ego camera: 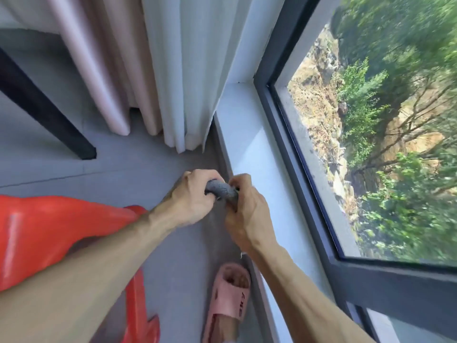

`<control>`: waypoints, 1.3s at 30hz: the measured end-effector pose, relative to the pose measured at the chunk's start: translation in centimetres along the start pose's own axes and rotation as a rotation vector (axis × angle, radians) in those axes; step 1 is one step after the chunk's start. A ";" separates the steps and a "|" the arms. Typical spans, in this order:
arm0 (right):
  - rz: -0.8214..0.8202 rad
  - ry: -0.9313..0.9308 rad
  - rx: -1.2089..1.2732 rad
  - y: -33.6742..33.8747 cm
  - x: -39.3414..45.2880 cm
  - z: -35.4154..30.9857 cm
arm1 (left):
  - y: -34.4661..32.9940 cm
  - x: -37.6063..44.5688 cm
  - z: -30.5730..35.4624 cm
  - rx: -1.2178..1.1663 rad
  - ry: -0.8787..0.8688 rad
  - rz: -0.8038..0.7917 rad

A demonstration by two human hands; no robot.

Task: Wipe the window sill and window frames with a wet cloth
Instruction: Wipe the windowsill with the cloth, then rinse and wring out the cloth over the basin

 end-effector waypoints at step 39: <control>0.787 -1.253 0.061 35.2 -92.6 -1.6 | -17.8 -84.7 28.6 0.376 -0.844 -1.263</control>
Point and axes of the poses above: each hand's wrist, its own x-axis towards the middle knuckle, its own y-axis out of the back of the hand, z = x × y, the point moved 6 cm from there along x, towards the middle knuckle, and after that the axes turned 12 degrees about z, right-handed, at the moved point
